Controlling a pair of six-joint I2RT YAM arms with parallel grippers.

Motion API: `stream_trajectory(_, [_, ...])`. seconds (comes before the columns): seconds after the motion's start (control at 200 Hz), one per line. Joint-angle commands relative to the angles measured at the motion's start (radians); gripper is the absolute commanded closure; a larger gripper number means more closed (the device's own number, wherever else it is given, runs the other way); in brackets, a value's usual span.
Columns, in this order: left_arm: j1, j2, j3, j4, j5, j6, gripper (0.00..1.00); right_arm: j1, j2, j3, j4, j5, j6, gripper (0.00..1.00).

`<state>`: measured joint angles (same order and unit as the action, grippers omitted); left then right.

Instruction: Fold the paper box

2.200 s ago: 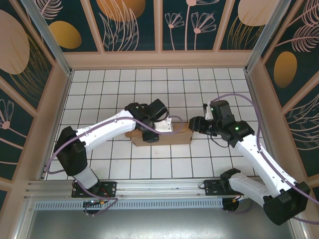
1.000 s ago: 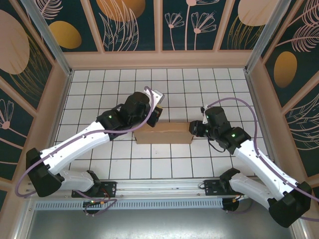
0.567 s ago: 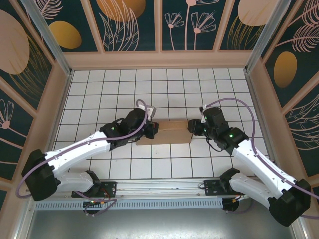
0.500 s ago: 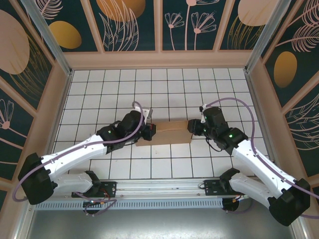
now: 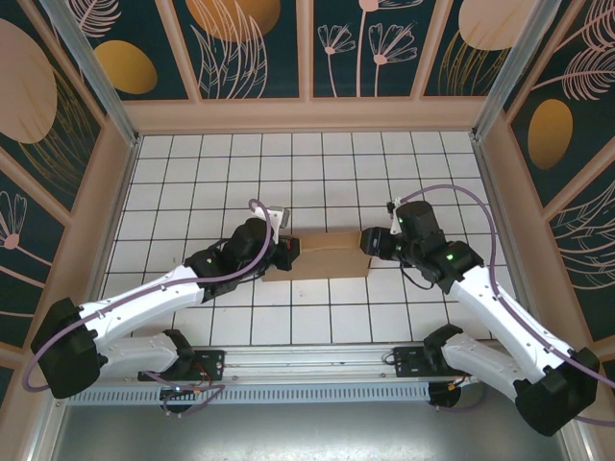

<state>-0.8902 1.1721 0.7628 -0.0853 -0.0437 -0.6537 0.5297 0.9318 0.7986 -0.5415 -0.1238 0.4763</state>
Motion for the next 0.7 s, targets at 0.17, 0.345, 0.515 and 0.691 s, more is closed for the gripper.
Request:
stream_trajectory(0.17, [0.001, 0.015, -0.042, -0.061, 0.037, 0.067, 1.0, -0.042, 0.02, -0.07, 0.049, -0.211, 0.044, 0.54])
stream_trajectory(0.345, [0.001, 0.0, -0.071, -0.039, 0.021, 0.106, 1.0, -0.069, 0.037, -0.119, 0.13, -0.342, 0.084, 0.61])
stream_trajectory(0.515, [0.0, -0.003, -0.063, -0.039, 0.012, 0.129, 1.0, -0.073, 0.004, 0.037, -0.069, -0.138, -0.013, 0.56])
stream_trajectory(0.691, [0.001, -0.006, -0.068, -0.026, 0.036, 0.123, 1.0, -0.04, 0.043, 0.265, -0.196, -0.009, -0.119, 0.57])
